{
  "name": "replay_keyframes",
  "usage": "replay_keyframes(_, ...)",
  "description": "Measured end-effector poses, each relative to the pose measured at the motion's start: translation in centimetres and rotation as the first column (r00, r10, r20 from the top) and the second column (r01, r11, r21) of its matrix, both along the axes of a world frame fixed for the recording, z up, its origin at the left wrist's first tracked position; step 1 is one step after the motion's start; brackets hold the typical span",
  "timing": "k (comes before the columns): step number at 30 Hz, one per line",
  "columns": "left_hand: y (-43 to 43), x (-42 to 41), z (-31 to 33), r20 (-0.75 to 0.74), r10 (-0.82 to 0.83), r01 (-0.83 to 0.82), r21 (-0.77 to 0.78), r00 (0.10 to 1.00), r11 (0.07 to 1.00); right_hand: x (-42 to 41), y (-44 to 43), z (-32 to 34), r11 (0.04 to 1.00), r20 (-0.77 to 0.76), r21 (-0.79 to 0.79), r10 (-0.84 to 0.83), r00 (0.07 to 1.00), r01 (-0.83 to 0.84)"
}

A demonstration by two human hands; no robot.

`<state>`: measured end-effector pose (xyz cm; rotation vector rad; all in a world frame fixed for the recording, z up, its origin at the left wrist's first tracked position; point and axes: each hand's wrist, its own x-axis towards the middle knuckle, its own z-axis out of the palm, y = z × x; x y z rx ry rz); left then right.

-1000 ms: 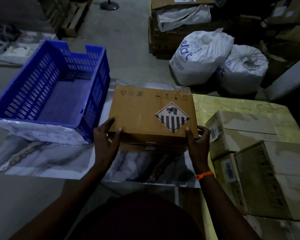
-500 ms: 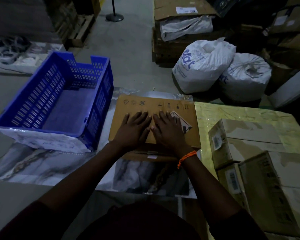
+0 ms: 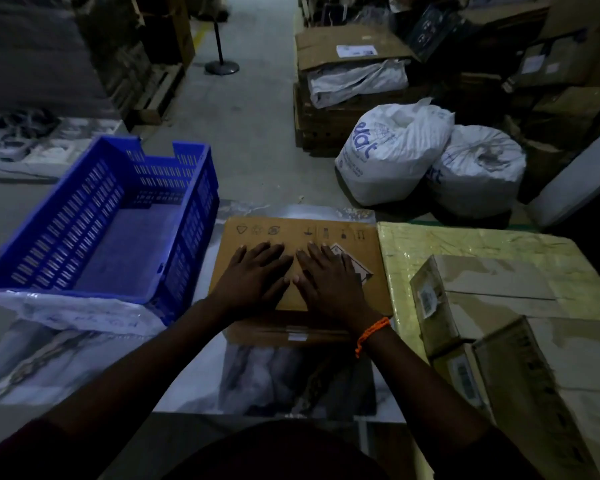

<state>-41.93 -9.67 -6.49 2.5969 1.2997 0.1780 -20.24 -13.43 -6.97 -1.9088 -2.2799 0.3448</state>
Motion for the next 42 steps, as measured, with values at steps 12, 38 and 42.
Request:
replay_keyframes(12, 2.5, -1.5, -0.9, 0.004, 0.221, -0.22, -0.025, 0.975, 0.975, 5.3, 1.6, -0.1, 0.986, 0.007, -0.003, -0.164, 0.986, 0.164)
replay_keyframes(38, 1.1, -2.1, 1.3, 0.658, 0.62, -0.508, -0.393, 0.427, 0.767, 6.8, 0.8, 4.3, 0.707, -0.748, -0.232, -0.568, 0.342, 0.668)
replay_keyframes(42, 0.0, -2.7, 1.4, 0.714, 0.619, -0.542, -0.394, 0.328, 0.742, 5.7, -0.3, 3.5, 0.67, -0.823, -0.195, -0.508, 0.252, 0.716)
